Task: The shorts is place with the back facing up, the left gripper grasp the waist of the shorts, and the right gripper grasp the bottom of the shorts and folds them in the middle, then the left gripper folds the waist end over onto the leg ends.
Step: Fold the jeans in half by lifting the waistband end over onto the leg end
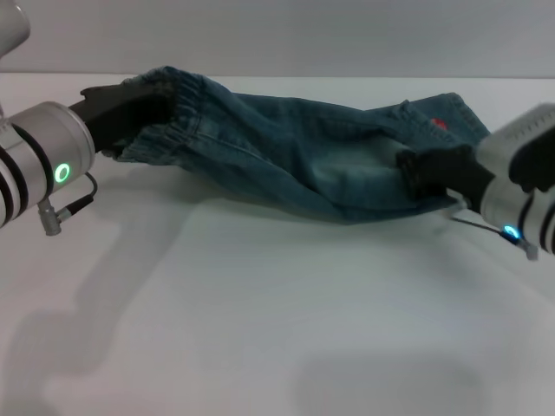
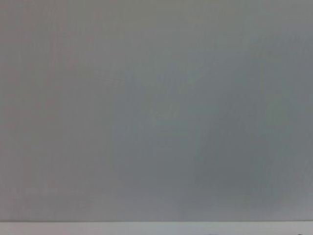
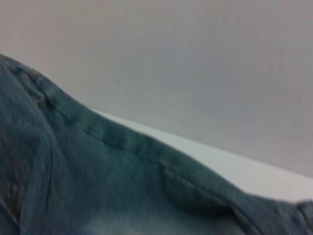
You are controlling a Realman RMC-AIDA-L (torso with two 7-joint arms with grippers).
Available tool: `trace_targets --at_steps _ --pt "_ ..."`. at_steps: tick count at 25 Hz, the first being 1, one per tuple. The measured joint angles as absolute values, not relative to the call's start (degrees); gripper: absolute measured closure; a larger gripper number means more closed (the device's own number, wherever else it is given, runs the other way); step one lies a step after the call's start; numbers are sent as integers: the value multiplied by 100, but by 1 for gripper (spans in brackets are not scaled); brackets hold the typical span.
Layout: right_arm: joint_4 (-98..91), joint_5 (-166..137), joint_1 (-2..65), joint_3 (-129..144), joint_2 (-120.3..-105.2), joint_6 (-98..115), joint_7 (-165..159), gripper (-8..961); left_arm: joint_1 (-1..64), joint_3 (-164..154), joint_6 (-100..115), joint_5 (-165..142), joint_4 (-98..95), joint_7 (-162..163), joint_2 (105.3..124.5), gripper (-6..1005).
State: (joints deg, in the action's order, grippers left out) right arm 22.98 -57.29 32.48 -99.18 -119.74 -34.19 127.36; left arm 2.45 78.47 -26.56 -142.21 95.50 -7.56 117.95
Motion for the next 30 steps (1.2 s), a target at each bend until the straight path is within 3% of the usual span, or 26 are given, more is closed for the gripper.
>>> trace_targets --at_steps 14,25,30 --pt "2928 -4196 2380 -9900 -11939 -3928 13925 894 189 7843 -2479 -14221 9289 -764 11795 967" --pt "2582 -3797 2554 -10012 -11887 -3810 13983 888 208 7824 -2498 -14221 9310 -765 11795 968" --pt "2549 -3792 2692 -10041 -11875 -3521 13942 740 221 7822 -2502 -14221 9299 -765 11795 968"
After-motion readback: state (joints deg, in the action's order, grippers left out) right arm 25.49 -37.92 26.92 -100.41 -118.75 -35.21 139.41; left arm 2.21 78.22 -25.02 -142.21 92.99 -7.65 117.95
